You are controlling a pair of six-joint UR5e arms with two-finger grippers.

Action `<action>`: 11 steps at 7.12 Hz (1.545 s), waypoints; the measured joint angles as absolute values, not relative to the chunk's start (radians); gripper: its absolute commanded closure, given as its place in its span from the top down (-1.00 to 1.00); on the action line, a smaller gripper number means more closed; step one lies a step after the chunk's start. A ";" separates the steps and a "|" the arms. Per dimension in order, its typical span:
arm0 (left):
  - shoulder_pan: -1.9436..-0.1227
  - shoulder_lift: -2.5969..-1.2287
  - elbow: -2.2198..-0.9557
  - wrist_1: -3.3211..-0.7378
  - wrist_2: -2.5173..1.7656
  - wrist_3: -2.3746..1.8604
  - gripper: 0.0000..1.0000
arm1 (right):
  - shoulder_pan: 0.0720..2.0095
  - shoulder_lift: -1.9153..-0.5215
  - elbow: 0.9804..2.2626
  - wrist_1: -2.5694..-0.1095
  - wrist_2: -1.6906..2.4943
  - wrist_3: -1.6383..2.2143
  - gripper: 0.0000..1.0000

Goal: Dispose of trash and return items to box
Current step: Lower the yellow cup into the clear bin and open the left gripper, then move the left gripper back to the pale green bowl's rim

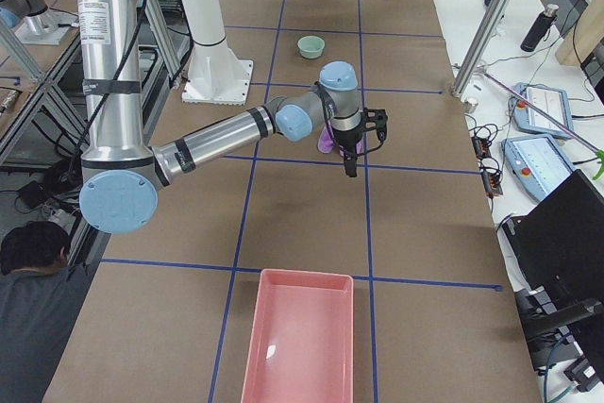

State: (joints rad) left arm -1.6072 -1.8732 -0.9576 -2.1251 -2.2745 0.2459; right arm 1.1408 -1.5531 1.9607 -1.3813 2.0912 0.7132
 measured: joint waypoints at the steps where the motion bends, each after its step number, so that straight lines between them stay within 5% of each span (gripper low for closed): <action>1: -1.583 -1.869 -0.930 -2.179 -2.267 0.211 -1.00 | 1.138 -1.552 1.961 -1.381 2.088 0.713 1.00; 2: -1.554 -1.865 -0.915 -2.225 -2.263 0.168 -1.00 | 1.135 -1.550 1.960 -1.381 2.084 0.713 1.00; 4: -1.526 -1.857 -0.909 -2.257 -2.261 0.130 -0.21 | 1.129 -1.546 1.960 -1.381 2.074 0.713 1.00; 6: -1.520 -1.854 -0.910 -2.261 -2.261 0.125 0.08 | 1.127 -1.540 1.959 -1.382 2.070 0.713 1.00; 7: -1.519 -1.853 -0.914 -2.261 -2.261 0.125 0.64 | 1.126 -1.535 1.958 -1.382 2.069 0.713 1.00; 8: -1.519 -1.852 -0.922 -2.261 -2.261 0.127 0.95 | 1.126 -1.532 1.957 -1.382 2.068 0.713 1.00; 11: -1.544 -1.845 -1.042 -2.193 -2.288 0.127 0.95 | 1.123 -1.520 1.951 -1.383 2.068 0.713 1.00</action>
